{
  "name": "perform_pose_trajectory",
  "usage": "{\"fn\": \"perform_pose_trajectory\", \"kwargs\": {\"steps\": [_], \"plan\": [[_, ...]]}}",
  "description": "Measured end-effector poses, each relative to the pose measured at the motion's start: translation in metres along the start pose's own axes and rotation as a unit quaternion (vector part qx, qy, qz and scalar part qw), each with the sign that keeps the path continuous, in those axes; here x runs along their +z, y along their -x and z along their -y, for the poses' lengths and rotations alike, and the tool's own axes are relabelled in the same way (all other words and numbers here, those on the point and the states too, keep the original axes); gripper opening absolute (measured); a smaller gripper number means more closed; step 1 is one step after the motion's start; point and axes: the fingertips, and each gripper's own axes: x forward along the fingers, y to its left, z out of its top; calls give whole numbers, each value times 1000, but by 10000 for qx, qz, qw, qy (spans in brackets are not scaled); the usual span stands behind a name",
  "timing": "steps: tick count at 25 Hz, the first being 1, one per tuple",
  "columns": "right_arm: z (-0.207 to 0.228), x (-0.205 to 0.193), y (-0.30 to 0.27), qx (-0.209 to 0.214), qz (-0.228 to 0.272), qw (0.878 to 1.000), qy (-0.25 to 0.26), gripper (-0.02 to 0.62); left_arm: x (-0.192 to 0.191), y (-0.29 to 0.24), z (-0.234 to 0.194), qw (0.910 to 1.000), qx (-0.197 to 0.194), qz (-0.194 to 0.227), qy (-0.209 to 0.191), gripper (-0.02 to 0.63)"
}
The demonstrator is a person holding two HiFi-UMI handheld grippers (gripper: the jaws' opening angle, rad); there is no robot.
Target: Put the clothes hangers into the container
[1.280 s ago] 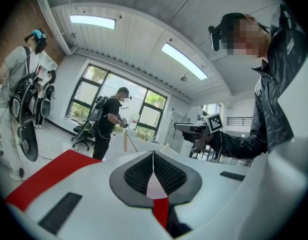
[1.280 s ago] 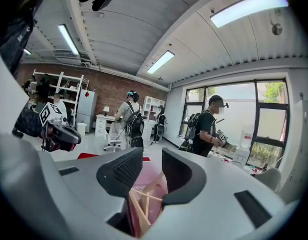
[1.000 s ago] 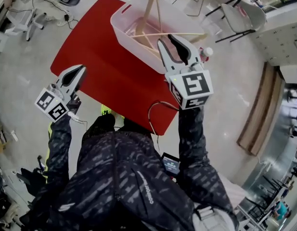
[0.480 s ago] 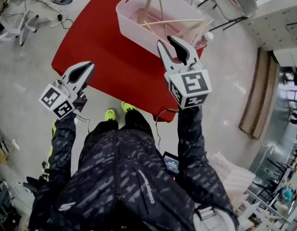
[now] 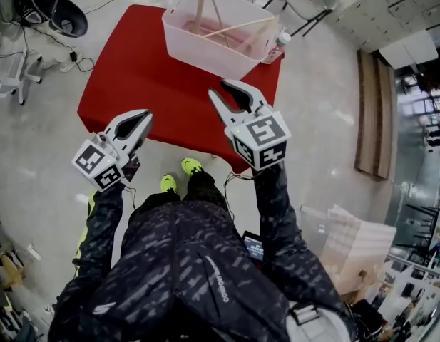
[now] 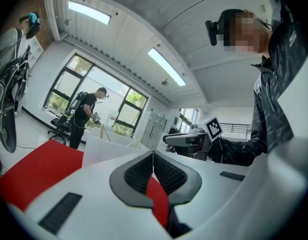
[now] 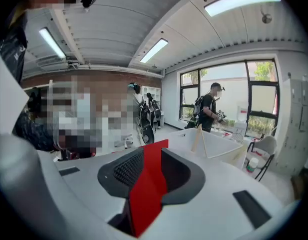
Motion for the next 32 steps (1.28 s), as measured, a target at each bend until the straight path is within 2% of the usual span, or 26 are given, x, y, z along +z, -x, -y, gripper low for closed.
{"fn": "perform_pose_trajectory", "kwargs": {"steps": [3, 6, 13, 20, 32], "plan": [[-36, -16, 5, 258, -142, 9993, -221, 81, -4, 11, 17, 9998, -183, -28, 2, 12], [-71, -36, 9, 348, -414, 9984, -183, 37, -13, 23, 32, 9993, -365, -88, 61, 12], [-121, -69, 9, 522, -716, 9958, -224, 25, -31, 35, 44, 9982, -548, -127, 221, 12], [-139, -69, 18, 517, -661, 9959, -347, 15, -28, 39, 56, 9973, -670, -69, 305, 12], [-132, -72, 32, 357, -560, 9971, -359, 15, -30, 24, 66, 9959, -874, -38, 236, 12]]}}
